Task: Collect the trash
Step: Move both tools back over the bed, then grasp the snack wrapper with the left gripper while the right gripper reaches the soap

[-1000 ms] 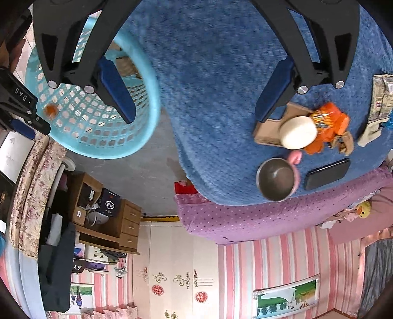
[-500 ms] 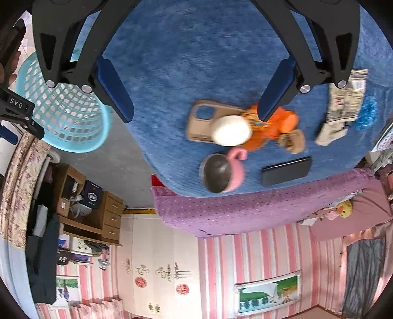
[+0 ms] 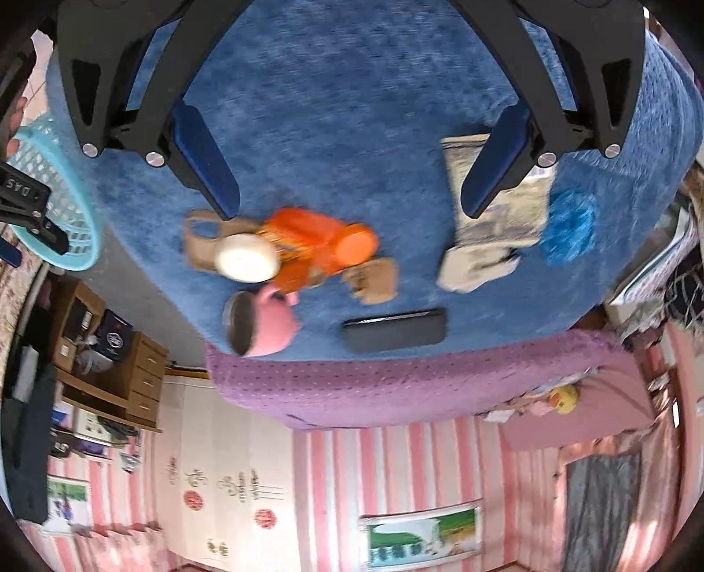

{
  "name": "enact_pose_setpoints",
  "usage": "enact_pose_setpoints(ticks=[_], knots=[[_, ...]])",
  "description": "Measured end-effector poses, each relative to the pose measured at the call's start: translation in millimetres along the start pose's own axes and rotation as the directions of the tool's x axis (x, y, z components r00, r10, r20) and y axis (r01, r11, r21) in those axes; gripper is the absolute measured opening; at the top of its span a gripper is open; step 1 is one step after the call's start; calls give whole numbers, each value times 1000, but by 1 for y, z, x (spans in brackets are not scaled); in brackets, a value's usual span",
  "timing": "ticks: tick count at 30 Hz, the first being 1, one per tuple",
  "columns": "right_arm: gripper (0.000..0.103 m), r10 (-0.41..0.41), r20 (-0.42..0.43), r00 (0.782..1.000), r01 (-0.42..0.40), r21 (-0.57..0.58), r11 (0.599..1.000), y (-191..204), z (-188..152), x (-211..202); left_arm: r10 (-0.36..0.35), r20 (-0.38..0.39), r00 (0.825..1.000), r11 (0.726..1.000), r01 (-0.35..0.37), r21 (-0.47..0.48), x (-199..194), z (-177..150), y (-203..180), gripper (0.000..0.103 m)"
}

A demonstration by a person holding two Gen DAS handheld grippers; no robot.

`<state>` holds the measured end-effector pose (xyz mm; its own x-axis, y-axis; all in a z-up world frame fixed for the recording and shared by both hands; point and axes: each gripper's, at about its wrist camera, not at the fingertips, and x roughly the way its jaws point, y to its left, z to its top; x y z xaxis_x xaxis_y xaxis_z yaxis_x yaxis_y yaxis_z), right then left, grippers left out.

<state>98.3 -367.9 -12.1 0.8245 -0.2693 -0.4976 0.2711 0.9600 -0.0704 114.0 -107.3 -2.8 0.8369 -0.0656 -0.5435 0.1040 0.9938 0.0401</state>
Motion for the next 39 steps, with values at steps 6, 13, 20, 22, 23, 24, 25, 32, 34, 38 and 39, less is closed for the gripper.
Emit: enact_pose_setpoints(ticks=[6,13,20,22,23,24,25,32,34,38,39], knots=[[98,44,-26,999,-45,-19,999,32,-4,2,26,-26,999,998,-27,-58,11,-7,35,97],[98,45,-44,998,-47,-49,998,57,-6,4,48,-32,998,997,-50,-55,13,-11,61,97],[98,35,-66,997,-38,-51,998,73,-6,9,55,-63,997,991,-62,-118,21,-14,97,97],[98,35,-66,997,-39,-51,998,79,-6,9,59,-72,996,988,-69,-141,23,-15,107,97],[98,38,-67,997,-42,-54,998,83,-5,10,61,-75,995,986,-72,-148,24,-15,111,97],[98,41,-68,997,-45,-60,997,86,-5,10,65,-79,995,985,-76,-155,26,-15,115,97],[98,41,-69,997,-46,-67,997,90,-5,10,71,-85,994,984,-84,-157,29,-15,119,97],[98,44,-72,996,-52,-105,993,104,-8,9,117,-136,984,981,-136,-140,41,-22,136,97],[98,45,-75,996,-52,-102,993,103,-8,9,114,-166,979,978,-139,-152,49,-26,142,97],[98,49,-78,996,-56,-91,994,100,-7,9,71,-220,973,972,-117,-204,62,-31,151,97],[98,48,-78,996,-55,-93,994,100,-7,9,59,-232,971,971,-110,-212,65,-32,152,97]])
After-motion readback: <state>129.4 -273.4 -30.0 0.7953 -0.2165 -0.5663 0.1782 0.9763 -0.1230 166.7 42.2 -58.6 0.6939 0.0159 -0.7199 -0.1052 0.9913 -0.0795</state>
